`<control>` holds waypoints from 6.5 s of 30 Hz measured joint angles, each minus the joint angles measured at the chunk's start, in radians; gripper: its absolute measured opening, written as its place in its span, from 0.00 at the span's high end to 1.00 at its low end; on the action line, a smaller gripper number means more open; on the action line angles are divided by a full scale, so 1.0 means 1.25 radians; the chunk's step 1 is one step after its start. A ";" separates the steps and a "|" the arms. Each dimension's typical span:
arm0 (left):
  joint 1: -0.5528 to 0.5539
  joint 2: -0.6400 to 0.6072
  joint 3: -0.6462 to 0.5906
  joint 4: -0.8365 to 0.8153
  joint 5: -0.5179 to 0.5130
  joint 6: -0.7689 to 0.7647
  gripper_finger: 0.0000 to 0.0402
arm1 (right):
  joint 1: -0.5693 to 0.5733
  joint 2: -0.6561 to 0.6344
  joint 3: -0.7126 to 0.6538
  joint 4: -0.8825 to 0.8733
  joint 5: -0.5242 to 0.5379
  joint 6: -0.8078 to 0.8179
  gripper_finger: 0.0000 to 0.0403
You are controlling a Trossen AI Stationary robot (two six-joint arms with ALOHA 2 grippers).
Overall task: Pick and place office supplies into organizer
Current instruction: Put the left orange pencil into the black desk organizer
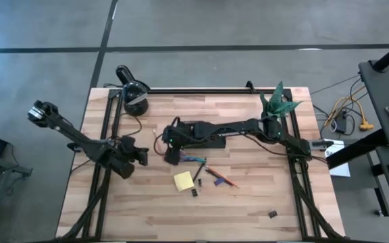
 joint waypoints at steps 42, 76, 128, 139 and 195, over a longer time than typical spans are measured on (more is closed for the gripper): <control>0.000 -0.445 0.035 0.153 0.079 0.691 1.00 | 0.065 0.160 0.001 0.246 0.085 -0.158 0.52; -0.001 -0.540 0.034 0.067 0.094 0.709 1.00 | 0.066 0.180 0.037 0.140 0.062 -0.081 0.52; -0.001 -0.547 0.025 0.062 0.094 0.711 1.00 | 0.136 0.203 0.144 -0.078 -0.055 -0.082 0.85; 0.000 -0.548 -0.010 0.061 0.141 0.708 1.00 | 0.157 0.204 0.176 -0.129 0.038 0.046 0.98; -0.017 -0.271 -0.114 0.300 0.592 0.473 1.00 | 0.278 0.147 0.167 -0.258 -0.042 -0.180 0.98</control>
